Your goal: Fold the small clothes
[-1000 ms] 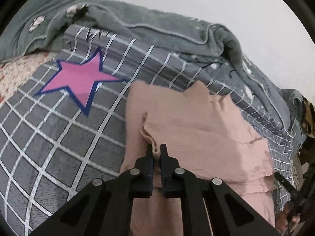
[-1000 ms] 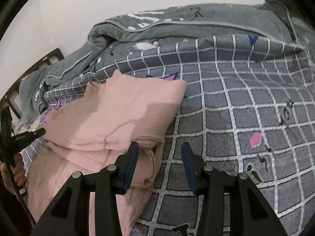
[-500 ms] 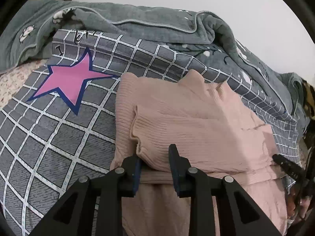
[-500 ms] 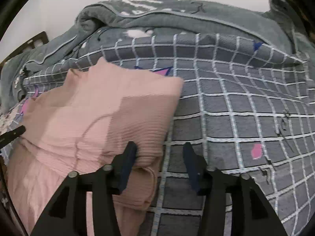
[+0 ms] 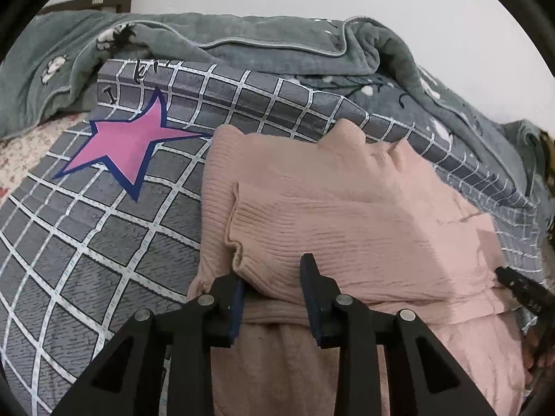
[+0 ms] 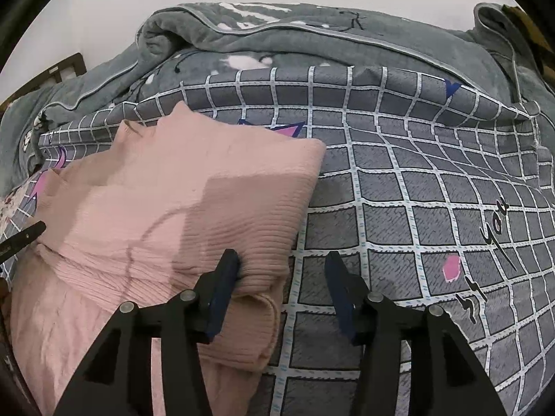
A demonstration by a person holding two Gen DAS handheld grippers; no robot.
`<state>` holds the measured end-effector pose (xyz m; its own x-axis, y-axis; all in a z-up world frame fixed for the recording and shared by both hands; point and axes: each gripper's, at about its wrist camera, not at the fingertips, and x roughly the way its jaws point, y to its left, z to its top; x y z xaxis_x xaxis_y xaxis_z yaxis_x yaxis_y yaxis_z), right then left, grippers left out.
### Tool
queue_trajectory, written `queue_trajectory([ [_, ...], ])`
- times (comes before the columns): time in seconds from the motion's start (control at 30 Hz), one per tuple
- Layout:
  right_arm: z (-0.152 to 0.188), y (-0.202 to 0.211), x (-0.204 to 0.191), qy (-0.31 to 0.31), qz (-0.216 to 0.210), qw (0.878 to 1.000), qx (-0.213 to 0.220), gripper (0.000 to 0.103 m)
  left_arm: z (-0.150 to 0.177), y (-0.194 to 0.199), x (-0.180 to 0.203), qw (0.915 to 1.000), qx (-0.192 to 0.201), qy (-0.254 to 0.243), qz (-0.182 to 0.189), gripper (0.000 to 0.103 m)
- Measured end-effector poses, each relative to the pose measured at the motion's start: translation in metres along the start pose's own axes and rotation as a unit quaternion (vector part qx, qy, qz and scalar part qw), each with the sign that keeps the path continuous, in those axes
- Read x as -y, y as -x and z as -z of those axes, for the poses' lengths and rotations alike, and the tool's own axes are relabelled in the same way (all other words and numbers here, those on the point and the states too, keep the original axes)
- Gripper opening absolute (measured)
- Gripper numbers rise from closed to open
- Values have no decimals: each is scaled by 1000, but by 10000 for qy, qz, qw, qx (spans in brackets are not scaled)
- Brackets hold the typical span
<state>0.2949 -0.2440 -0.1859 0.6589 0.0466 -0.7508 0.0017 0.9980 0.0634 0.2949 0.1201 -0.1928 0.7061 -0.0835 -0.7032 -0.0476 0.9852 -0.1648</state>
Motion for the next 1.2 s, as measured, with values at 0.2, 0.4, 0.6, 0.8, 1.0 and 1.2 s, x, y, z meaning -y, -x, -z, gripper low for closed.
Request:
queue_trajectory([
  [0.2,-1,-2,3,-96,-106,9999,-8,48,2,-3,18,9975,-24,-438,-547,30],
  [0.4,0,1,-1,12,-97,9999,34,46,2,0,19,9967,-41,-480,-647,30],
  [0.6,1,5,1,-30,-210,9998,47,46,6,4,25,9953,7,-452,-852,30],
  [0.8,2,11,-1,9,-146,9998,94,47,6,6,29,9935,5,-577,-979,30],
  [1.0,2,14,3,-68,-301,9995,102,47,9,12,27,9947,43,-447,-930,32],
  [1.2,3,16,-4,71,-361,9992,137,48,13,17,29,9939,52,-423,-1016,40],
])
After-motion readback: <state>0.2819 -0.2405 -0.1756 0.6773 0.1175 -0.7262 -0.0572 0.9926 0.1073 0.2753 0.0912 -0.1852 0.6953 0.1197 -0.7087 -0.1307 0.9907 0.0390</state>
